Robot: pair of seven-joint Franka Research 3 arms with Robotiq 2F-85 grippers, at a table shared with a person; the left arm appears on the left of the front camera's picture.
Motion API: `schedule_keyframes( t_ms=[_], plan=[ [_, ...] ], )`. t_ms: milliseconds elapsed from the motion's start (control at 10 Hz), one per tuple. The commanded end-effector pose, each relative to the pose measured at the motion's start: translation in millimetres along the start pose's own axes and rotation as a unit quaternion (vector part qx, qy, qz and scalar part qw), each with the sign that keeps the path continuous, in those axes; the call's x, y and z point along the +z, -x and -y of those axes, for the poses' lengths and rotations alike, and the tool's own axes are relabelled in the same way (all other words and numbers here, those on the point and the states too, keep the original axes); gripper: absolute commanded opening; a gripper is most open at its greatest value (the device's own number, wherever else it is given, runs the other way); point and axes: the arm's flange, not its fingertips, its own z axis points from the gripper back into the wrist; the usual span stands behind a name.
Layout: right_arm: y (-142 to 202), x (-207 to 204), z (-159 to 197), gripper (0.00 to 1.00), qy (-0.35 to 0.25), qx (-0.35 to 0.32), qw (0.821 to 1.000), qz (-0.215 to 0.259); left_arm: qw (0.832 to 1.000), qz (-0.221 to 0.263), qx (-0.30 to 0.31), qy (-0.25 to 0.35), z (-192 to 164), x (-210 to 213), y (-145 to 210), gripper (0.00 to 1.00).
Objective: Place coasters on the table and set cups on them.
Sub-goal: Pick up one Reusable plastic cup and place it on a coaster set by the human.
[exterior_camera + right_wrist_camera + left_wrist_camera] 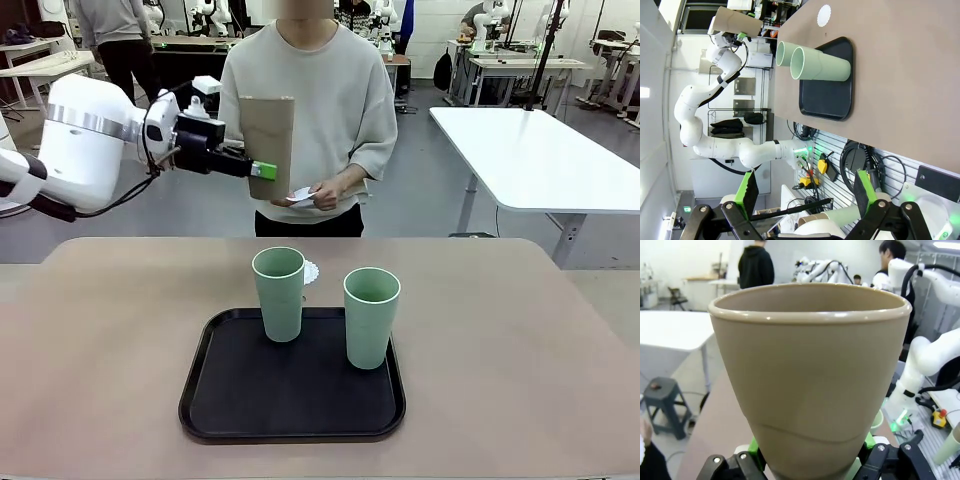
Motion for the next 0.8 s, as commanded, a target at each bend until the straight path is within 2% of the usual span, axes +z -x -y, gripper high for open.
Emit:
schedule_keyframes(
  t_ms=[0, 100, 500, 700],
  plan=[
    [0, 0, 0, 1.00, -0.004, 0.000, 1.000, -0.001, 0.998, -0.019, -0.062, -0.007, 11, -9, -10, 0.82],
    [0, 0, 0, 1.00, -0.004, 0.000, 1.000, -0.001, 1.000, 0.000, 0.000, 0.000, 0, 0, 0, 0.82],
    [0, 0, 0, 1.00, -0.004, 0.000, 1.000, -0.001, 1.000, -0.004, -0.010, -0.001, -1, -2, 3, 0.82],
    [0, 0, 0, 1.00, -0.004, 0.000, 1.000, -0.001, 0.999, -0.017, -0.025, 0.026, -44, -2, 25, 0.82]
  ],
)
